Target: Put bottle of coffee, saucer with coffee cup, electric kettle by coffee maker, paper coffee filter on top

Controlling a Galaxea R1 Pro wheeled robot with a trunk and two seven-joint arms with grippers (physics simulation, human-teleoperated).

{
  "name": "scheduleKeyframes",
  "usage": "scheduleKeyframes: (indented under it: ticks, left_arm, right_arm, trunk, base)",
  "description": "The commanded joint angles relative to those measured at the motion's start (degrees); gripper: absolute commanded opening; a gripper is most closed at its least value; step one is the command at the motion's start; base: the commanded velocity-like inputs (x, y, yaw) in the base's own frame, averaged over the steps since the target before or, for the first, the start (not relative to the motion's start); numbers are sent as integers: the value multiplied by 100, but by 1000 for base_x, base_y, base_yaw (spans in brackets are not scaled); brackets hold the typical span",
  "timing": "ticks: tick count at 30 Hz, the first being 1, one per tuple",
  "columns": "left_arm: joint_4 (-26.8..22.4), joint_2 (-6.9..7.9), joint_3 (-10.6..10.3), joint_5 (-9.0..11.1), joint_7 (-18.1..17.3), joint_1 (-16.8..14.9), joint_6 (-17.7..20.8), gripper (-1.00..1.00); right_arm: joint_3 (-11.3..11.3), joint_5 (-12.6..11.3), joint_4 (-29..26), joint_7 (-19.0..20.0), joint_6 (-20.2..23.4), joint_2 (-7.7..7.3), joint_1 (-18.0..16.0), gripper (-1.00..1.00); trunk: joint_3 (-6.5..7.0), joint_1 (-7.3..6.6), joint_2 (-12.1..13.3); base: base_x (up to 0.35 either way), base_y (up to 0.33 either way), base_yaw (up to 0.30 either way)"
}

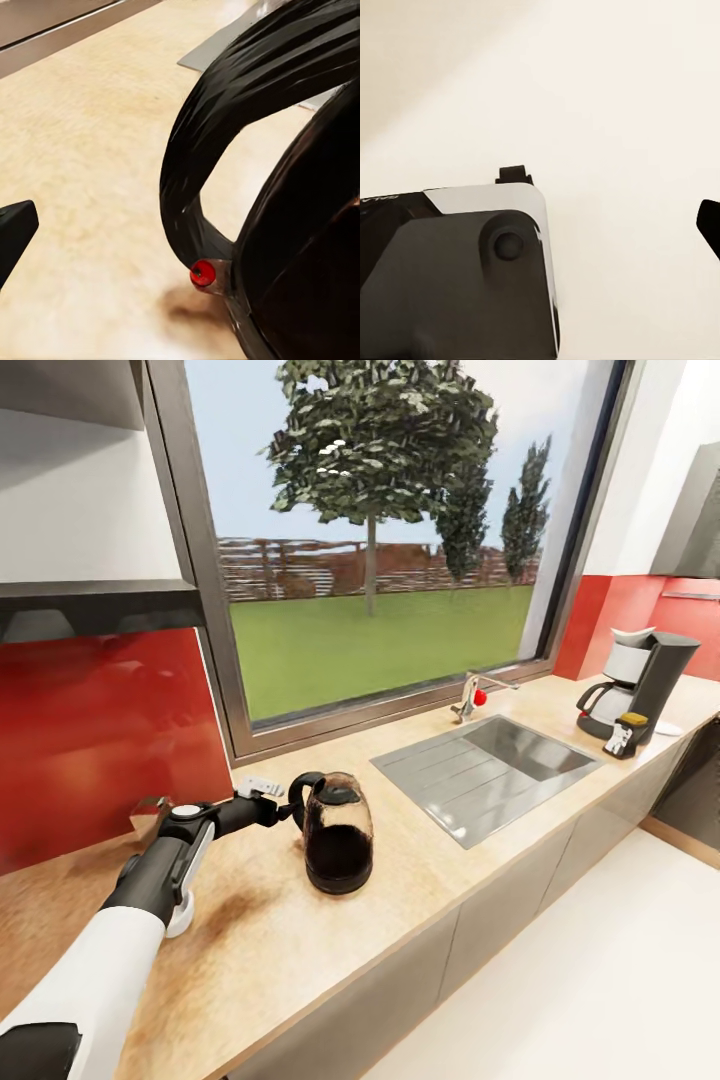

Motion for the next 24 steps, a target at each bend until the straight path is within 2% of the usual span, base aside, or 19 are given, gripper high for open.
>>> scheduleKeyframes:
  ticks: [1, 15, 24]
  left_arm:
    - [-12, 2, 4, -44, -30, -5, 19, 100]
    - [-94, -12, 28, -36, -30, -46, 13, 100]
    - [-97, -20, 15, -29, -26, -41, 11, 100]
  right_arm:
    - [49, -54, -6, -16, 7, 1, -3, 100]
    - [49, -54, -6, -21, 6, 16, -3, 100]
    - [49, -54, -6, -20, 4, 17, -3, 100]
  trunk:
    - [-13, 4, -13]
    - [-13, 4, -13]
    - [-13, 4, -13]
  base:
    - [57, 0, -27]
    - [11, 0, -4]
    - [100, 0, 0]
